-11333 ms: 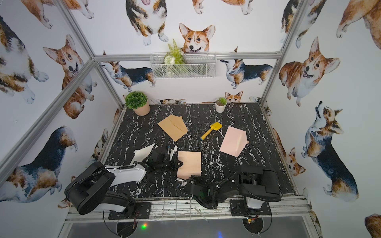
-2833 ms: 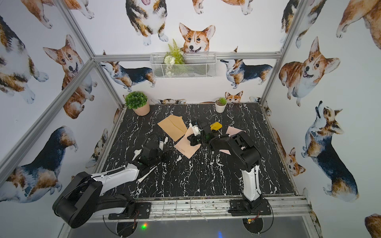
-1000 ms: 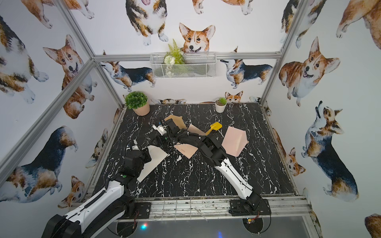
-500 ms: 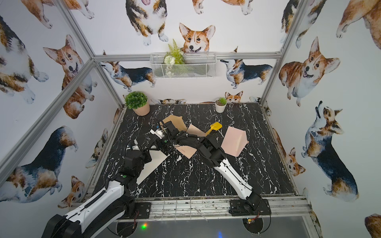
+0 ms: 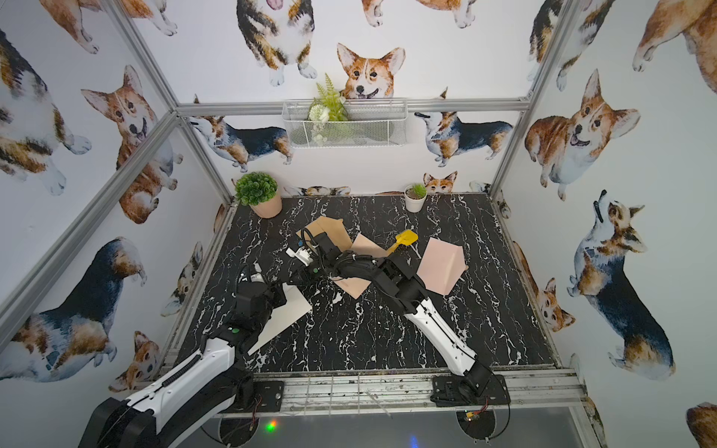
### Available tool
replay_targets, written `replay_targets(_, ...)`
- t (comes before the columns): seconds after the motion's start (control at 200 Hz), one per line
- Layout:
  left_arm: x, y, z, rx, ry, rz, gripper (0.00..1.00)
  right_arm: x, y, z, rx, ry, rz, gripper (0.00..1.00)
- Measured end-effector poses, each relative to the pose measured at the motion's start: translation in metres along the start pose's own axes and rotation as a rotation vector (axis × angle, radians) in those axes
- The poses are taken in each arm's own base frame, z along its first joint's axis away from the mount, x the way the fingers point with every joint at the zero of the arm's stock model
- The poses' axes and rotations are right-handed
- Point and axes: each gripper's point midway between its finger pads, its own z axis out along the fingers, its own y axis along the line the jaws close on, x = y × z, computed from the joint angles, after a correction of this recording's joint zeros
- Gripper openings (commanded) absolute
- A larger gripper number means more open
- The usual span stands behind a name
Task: Take the letter paper out of the envelope
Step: Move the envelope to the center of the board.
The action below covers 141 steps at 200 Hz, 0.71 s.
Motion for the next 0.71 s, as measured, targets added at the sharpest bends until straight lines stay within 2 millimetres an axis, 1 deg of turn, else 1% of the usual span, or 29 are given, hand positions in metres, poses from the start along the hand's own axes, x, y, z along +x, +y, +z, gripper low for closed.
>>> replay_targets(0.015, 0.000, 0.000, 0.000, 0.000, 0.001, 0.000, 0.42, 0.000, 0.000, 0.000, -0.001, -0.001, 0.000, 0.07)
replay_targets(0.02, 0.000, 0.000, 0.000, 0.000, 0.002, 0.000, 0.42, 0.001, 0.000, -0.001, -0.001, -0.001, 0.000, 0.05)
replay_targets(0.055, 0.001, 0.000, 0.001, 0.000, 0.004, 0.001, 0.42, 0.002, 0.001, -0.003, -0.004, -0.002, 0.003, 0.00)
replay_targets(0.26, 0.003, -0.001, 0.002, 0.002, 0.013, 0.006, 0.42, 0.008, 0.003, -0.016, -0.012, -0.025, 0.045, 0.00)
replay_targets(0.395, 0.003, -0.004, 0.003, 0.015, 0.021, 0.013, 0.42, 0.010, -0.002, -0.032, -0.005, -0.055, 0.096, 0.00)
replay_targets(0.49, 0.002, -0.006, 0.003, 0.026, 0.019, 0.012, 0.42, 0.012, -0.001, -0.045, 0.007, -0.077, 0.113, 0.00)
replay_targets(0.566, 0.002, -0.009, 0.003, 0.045, 0.021, 0.019, 0.42, 0.012, 0.003, -0.057, 0.035, -0.098, 0.114, 0.00)
replay_targets(0.631, 0.003, -0.013, 0.003, 0.064, 0.026, 0.026, 0.42, 0.007, 0.012, -0.068, 0.069, -0.122, 0.086, 0.00)
replay_targets(0.706, 0.003, -0.021, 0.002, 0.109, 0.028, 0.039, 0.43, -0.006, 0.024, -0.081, 0.109, -0.159, 0.034, 0.00)
